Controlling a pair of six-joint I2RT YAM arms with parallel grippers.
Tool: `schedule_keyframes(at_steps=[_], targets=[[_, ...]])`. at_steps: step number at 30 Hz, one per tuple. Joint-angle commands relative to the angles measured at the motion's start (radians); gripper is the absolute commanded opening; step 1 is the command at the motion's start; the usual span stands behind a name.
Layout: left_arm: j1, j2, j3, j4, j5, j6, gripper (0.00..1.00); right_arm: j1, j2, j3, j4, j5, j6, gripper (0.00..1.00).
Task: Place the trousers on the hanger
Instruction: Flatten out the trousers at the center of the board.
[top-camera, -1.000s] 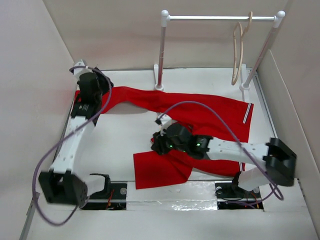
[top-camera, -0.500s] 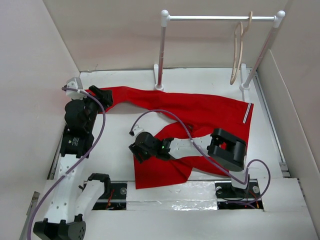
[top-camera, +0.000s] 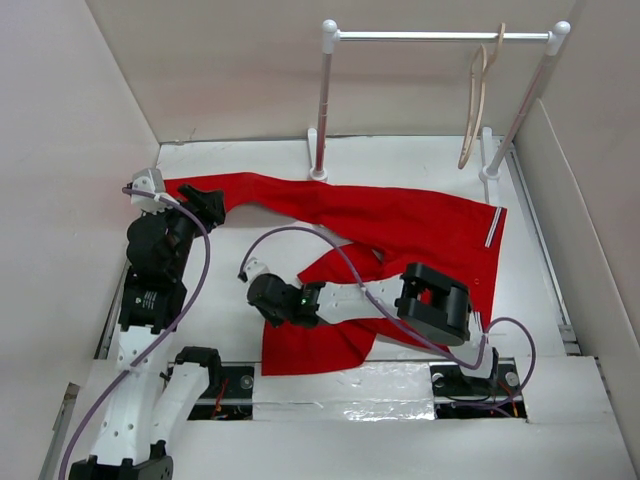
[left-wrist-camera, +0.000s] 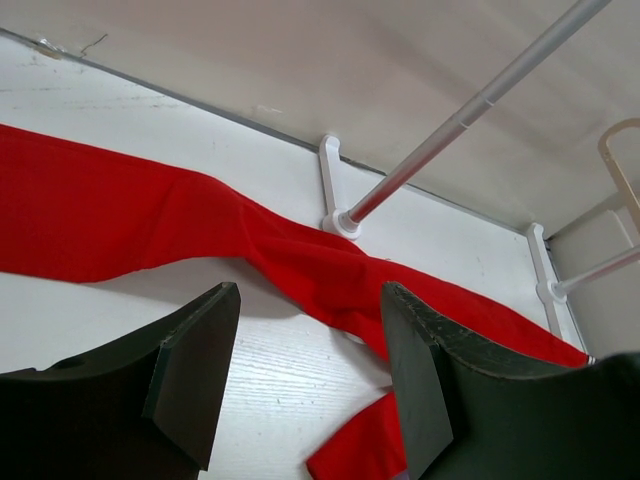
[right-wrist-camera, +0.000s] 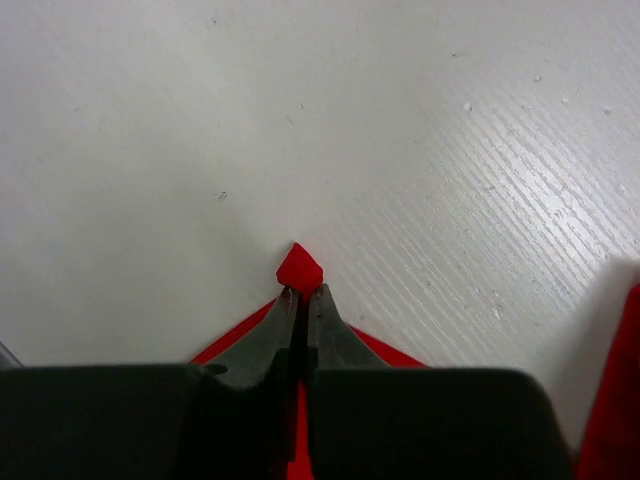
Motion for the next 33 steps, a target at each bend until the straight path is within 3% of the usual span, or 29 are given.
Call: schedule_keyframes(at_steps=[1,6,13,15,21,24,25,28,30,33], targets=[[0.003,-0.021,-0.008,0.044,0.017,0.012,0.56,0.011,0.017,0.116,-0.070,0.042,-0.036,0.00],[0.029,-0.035,-0.008,0.038,-0.007,0.003,0.56,-0.041,0.033,0.389,-0.070,-0.006,-0.090,0.00],[0.051,-0.124,-0.013,0.025,-0.190,-0.008,0.57,-0.149,0.187,0.858,-0.079,-0.311,0.031,0.00],[0.051,-0.130,-0.007,0.014,-0.228,-0.011,0.57,-0.169,0.252,0.946,-0.053,-0.371,0.088,0.00],[0.051,-0.139,-0.002,0.006,-0.291,-0.011,0.57,-0.192,0.376,1.005,0.024,-0.528,0.255,0.03],[0.051,-0.123,0.001,-0.002,-0.313,-0.005,0.58,-0.205,0.379,0.963,0.025,-0.523,0.255,0.27],[0.051,-0.101,0.002,-0.011,-0.314,-0.005,0.58,-0.205,0.347,0.906,0.037,-0.529,0.254,0.54],[0.051,-0.049,0.016,-0.031,-0.316,-0.008,0.62,-0.262,0.230,0.755,0.071,-0.523,0.237,0.84],[0.051,-0.027,0.015,-0.035,-0.310,-0.011,0.62,-0.285,0.137,0.634,0.105,-0.508,0.220,0.90],[0.051,0.026,0.004,-0.032,-0.278,-0.025,0.63,-0.325,-0.093,0.323,0.213,-0.458,0.199,0.84]])
